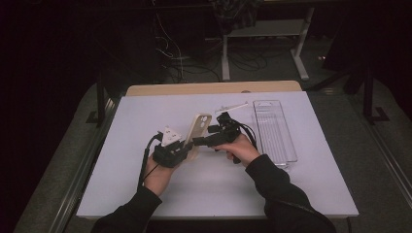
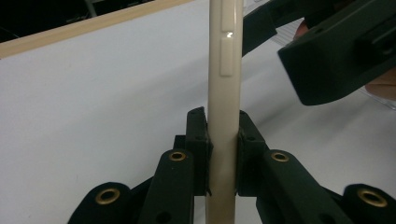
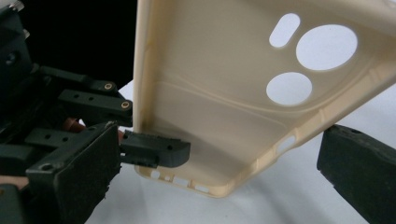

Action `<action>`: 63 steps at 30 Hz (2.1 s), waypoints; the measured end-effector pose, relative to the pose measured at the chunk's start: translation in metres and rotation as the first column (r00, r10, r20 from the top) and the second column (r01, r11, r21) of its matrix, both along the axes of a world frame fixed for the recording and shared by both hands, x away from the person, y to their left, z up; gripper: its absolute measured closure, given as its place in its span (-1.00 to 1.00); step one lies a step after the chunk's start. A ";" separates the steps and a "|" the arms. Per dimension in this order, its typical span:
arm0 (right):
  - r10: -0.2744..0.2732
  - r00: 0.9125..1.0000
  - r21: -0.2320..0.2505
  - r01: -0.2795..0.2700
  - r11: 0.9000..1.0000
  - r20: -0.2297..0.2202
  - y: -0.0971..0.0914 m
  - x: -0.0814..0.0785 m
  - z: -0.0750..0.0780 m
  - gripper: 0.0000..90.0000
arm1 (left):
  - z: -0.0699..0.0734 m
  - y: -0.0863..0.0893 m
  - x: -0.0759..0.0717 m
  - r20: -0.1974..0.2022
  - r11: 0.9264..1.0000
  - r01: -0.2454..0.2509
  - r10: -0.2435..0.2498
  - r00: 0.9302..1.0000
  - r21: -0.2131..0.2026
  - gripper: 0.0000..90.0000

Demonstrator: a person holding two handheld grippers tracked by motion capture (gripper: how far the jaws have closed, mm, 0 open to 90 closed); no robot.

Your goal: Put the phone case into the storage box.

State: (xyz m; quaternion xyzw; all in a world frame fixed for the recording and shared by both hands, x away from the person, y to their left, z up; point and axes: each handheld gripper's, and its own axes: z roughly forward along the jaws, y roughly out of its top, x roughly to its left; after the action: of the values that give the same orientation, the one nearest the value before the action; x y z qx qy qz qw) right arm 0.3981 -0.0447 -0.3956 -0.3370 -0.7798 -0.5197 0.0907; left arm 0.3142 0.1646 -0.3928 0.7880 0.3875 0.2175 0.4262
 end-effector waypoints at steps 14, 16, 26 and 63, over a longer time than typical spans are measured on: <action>-0.025 0.999 0.041 0.026 0.999 -0.038 -0.003 0.003 -0.001 -1.00 | -0.003 -0.012 -0.003 0.020 1.000 0.010 -0.010 1.000 0.000 0.77; -0.030 0.999 0.048 0.032 0.998 -0.036 -0.003 0.003 -0.001 -1.00 | -0.002 -0.012 -0.004 0.012 0.999 0.020 -0.020 1.000 0.026 0.77; -0.034 0.999 0.044 0.036 0.998 -0.041 -0.001 0.004 -0.003 -1.00 | -0.002 -0.019 -0.008 0.036 0.999 0.035 -0.036 0.999 0.025 0.77; -0.041 0.998 0.023 0.042 0.999 -0.048 0.000 0.004 -0.003 -0.88 | -0.008 -0.020 -0.007 0.014 0.998 0.046 -0.047 0.999 0.046 0.74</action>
State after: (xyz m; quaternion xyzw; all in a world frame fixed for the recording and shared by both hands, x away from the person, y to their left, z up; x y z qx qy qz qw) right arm 0.4018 -0.0450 -0.3986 -0.3643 -0.7638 -0.5228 0.1025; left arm 0.3071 0.1450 -0.4013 0.8047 0.3608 0.2223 0.4158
